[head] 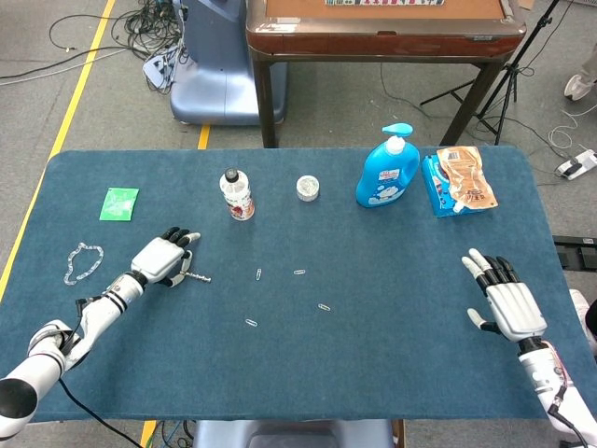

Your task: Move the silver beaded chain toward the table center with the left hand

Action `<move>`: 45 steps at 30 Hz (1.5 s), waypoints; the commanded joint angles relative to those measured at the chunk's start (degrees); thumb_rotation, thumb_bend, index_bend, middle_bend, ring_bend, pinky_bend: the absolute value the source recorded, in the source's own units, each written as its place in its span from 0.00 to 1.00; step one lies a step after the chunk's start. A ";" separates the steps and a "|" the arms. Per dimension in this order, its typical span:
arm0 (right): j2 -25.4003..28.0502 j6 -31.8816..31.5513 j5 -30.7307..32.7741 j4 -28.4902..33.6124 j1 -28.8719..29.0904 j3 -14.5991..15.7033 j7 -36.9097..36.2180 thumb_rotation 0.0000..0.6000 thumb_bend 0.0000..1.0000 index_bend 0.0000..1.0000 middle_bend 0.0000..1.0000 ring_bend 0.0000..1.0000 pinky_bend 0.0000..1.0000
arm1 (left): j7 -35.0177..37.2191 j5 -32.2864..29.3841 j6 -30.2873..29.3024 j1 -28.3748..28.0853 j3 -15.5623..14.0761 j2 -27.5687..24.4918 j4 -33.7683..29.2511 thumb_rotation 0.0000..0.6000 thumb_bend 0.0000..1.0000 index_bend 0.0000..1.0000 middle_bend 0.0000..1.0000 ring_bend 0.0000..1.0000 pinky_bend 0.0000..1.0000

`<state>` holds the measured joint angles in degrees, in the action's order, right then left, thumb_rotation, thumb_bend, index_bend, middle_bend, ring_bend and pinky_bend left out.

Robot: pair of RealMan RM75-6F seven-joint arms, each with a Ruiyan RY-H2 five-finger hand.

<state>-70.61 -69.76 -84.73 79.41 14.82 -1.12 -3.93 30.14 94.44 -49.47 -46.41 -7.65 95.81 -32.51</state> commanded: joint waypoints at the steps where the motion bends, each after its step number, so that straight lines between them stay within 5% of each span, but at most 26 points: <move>1: -0.02 0.09 -0.01 -0.08 0.05 0.02 -0.10 1.00 0.30 0.00 0.00 0.00 0.00 | -0.62 -0.28 -0.18 0.13 0.23 -0.58 -0.76 1.00 0.36 0.63 0.00 0.00 0.00; 33: 0.46 -1.12 -1.91 0.50 0.18 0.48 -2.21 1.00 0.30 0.00 0.00 0.00 0.00 | -16.89 -7.25 -0.13 2.02 5.71 -12.08 -21.48 1.00 0.36 0.68 0.00 0.00 0.00; 45: 0.13 -0.87 -1.82 0.02 0.31 0.52 -1.95 1.00 0.30 0.00 0.00 0.00 0.00 | -17.86 -8.14 0.22 2.45 6.49 -12.51 -22.40 1.00 0.36 0.71 0.00 0.00 0.00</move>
<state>-70.47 -70.64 -86.56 79.44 15.12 -0.61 -5.88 12.27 86.29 -49.25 -43.96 -1.17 83.29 -54.92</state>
